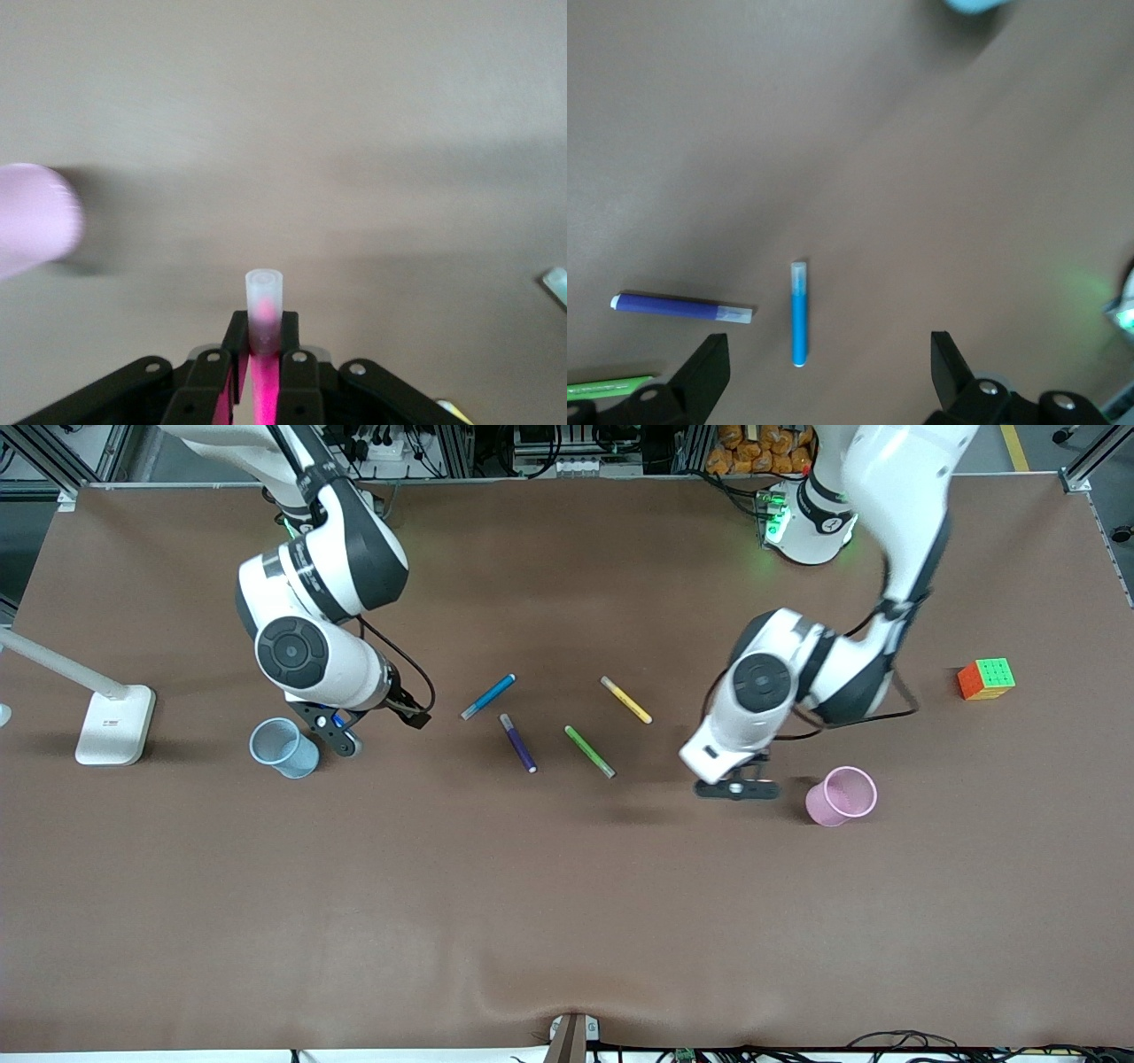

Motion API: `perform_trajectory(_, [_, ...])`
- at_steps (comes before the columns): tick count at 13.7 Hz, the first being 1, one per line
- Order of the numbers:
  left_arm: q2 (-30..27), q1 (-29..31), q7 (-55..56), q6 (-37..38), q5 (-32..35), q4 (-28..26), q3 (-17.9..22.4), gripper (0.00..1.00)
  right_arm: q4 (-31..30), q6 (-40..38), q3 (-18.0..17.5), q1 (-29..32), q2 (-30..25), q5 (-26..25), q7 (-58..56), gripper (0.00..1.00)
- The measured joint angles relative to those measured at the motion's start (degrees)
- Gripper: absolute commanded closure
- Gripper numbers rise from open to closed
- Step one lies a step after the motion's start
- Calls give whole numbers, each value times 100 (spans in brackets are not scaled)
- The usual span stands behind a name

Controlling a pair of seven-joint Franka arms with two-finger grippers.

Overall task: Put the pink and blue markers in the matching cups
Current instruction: 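Close the left gripper on pink while the right gripper reaches the blue marker, then lift pink with the left gripper while the right gripper grasps the blue marker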

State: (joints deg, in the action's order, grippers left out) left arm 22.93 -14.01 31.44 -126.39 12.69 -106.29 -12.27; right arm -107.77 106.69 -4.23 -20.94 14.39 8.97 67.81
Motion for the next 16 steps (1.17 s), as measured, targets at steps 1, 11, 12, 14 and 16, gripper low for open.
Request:
perform_trajectory(1, [-192, 146, 0, 70, 13, -2, 3, 100, -301, 404, -3, -17, 5, 148, 14, 0])
perform_trajectory(11, [-813, 1057, 1521, 129, 685, -18, 33, 100, -1658, 2989, -13, -898, 546, 431, 920, 23])
perform_trajectory(12, [-821, 1069, 1821, 129, 743, -18, 34, 100, -1657, 3069, -14, -947, 640, 432, 992, 30])
perform_trajectory(14, [-827, 1068, 2453, 129, 1041, -19, 30, 100, -1657, 3184, -13, -978, 778, 432, 1036, 35])
perform_trajectory(16, [-827, 1064, 3218, 260, 1481, -26, 25, 100, -1656, 3420, -12, -986, 903, 432, 1038, 38])
